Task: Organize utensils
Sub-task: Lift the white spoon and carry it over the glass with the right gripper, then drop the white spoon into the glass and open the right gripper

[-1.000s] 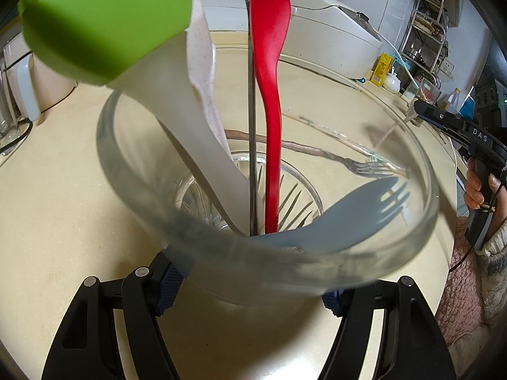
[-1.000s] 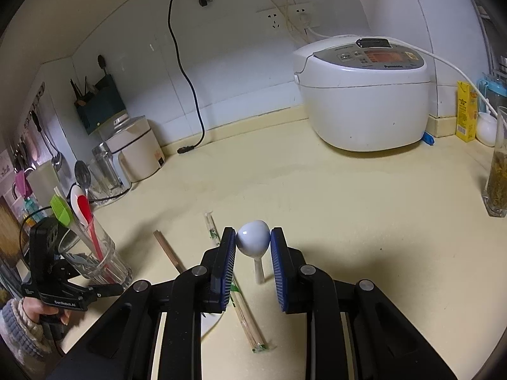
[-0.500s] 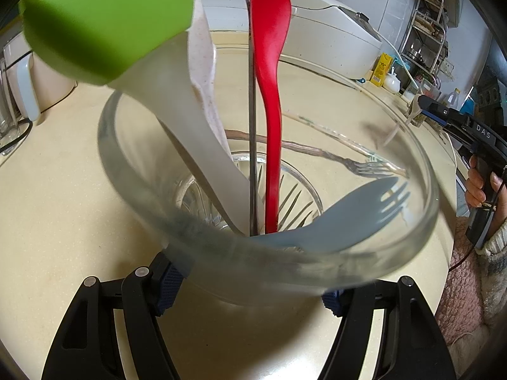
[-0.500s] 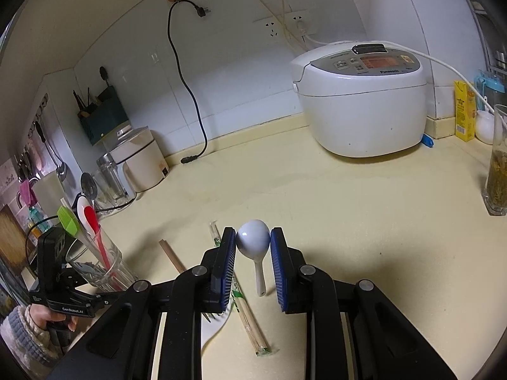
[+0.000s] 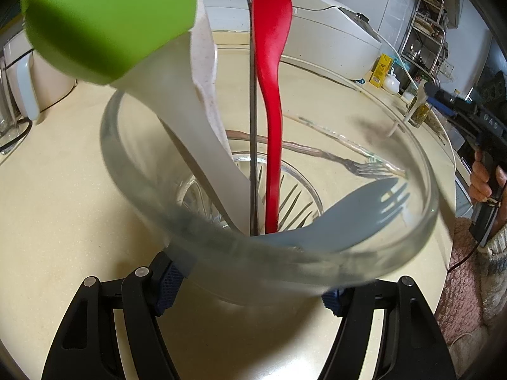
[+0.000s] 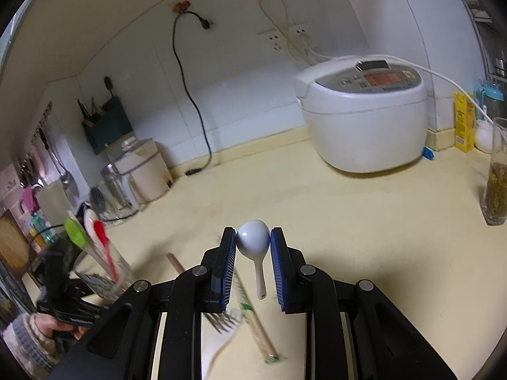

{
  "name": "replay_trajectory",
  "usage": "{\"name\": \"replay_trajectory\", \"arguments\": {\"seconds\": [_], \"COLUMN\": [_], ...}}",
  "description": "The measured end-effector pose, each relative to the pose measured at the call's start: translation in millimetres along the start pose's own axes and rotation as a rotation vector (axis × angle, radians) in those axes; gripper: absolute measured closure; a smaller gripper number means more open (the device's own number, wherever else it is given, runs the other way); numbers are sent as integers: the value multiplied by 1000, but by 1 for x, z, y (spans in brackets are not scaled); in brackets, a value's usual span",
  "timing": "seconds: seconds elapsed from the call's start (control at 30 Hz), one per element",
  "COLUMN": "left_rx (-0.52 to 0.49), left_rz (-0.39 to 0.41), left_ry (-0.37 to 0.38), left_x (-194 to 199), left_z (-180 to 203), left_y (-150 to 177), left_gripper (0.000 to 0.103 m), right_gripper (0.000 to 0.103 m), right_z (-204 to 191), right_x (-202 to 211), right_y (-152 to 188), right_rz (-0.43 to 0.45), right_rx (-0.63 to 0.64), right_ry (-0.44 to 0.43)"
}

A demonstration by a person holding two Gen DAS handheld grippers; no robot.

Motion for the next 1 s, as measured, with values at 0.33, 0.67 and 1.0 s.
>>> {"name": "replay_trajectory", "arguments": {"seconds": [0.33, 0.67, 1.0], "left_rx": [-3, -3, -4], "left_rz": [-1, -1, -2], "left_ry": [-2, -1, 2], "left_x": [0, -1, -1], "left_z": [0, -1, -1], "left_y": [-1, -1, 0], "left_gripper": [29, 29, 28], "right_gripper": [80, 81, 83], "right_z": [-91, -191, -199], "right_x": [-6, -43, -88], "right_y": [-51, -80, -37], "right_rz": [69, 82, -34], "right_rx": [76, 158, 172], "right_ry": [-228, -480, -504]}}
Point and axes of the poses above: each gripper's, at about its wrist camera, not at the fingertips, and x roughly against the way its jaws point, z to its right, y to its underside, the point moved 7 cm from there along -x, roughly the way its jaws point, and after that the axes turned 14 degrees about -y, right-handed, at the moved point
